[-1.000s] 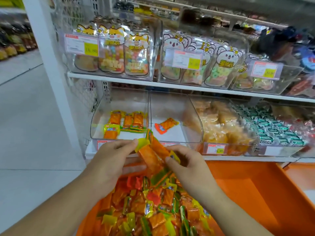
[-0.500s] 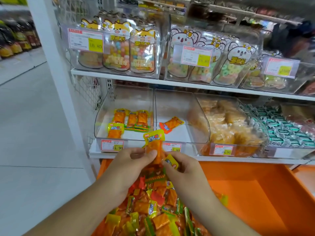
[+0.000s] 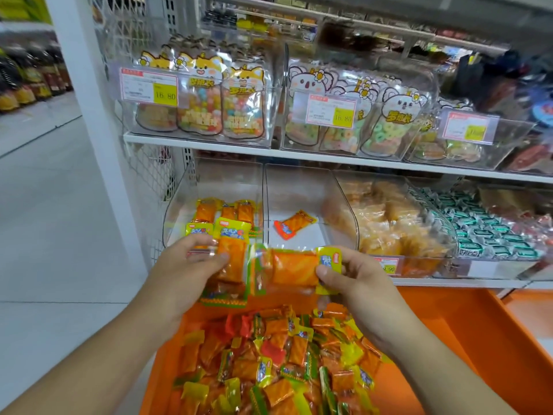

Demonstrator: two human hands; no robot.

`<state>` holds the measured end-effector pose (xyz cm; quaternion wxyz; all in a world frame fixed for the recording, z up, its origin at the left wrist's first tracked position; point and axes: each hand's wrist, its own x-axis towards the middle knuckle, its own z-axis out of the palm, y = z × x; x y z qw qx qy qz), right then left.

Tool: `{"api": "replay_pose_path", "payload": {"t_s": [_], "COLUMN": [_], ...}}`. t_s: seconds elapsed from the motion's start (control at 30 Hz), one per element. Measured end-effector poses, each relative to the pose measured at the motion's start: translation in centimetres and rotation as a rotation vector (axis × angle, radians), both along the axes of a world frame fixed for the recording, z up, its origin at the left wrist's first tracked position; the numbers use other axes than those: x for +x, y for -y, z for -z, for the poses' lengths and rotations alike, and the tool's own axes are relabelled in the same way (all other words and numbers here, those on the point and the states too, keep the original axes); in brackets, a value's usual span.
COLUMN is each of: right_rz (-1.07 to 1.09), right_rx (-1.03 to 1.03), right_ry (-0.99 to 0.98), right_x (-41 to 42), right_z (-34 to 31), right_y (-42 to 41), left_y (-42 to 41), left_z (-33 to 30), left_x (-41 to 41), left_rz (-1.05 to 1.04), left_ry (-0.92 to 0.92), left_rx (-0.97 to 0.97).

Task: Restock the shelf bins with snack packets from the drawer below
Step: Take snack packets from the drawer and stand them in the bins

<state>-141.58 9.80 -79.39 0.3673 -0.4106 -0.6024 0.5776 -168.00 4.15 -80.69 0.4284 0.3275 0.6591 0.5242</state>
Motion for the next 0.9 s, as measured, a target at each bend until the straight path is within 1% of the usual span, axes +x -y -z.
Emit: {"api": "replay_pose_path", "payload": {"t_s": [0.13, 0.23, 0.3, 0.4, 0.5, 0.53, 0.57, 0.67, 0.73, 0.9], "right_rz": [0.012, 0.100, 0.155, 0.158, 0.184, 0.192, 0.192, 0.105, 0.038, 0.060], "right_rx": [0.156, 0.285, 0.342, 0.398, 0.433, 0.409, 0.343, 0.067, 0.044, 0.046], "right_ry": [0.161, 0.269, 0.322, 0.404, 0.517, 0.524, 0.486, 0.223, 0.179, 0.201], "right_x": [-0.2, -0.7, -1.0, -1.3, -1.6, -1.7, -1.8, -2.0, -2.0, -3.0], "right_z": [0.1, 0.7, 1.2, 1.8, 1.8, 1.7, 1.5, 0.9, 0.7, 0.6], "right_y": [0.0, 0.1, 0.0, 0.0, 0.1, 0.1, 0.1, 0.1, 0.1, 0.0], "left_y": [0.4, 0.9, 1.1, 1.3, 1.5, 1.5, 1.5, 1.5, 1.6, 1.5], "left_z": [0.2, 0.1, 0.4, 0.7, 0.9, 1.0, 0.9, 0.7, 0.5, 0.2], "left_x": [1.8, 3.6, 4.5, 5.3, 5.6, 5.6, 5.6, 5.4, 5.2, 4.9], "left_rz": [0.216, 0.306, 0.371, 0.434, 0.439, 0.419, 0.392, 0.351, 0.352, 0.367], "left_ry": [0.002, 0.021, -0.005, -0.084, -0.133, -0.128, -0.119, -0.102, -0.112, -0.119], "left_rx": [-0.057, -0.073, -0.082, -0.093, -0.080, -0.072, -0.061, -0.040, -0.038, -0.071]}}
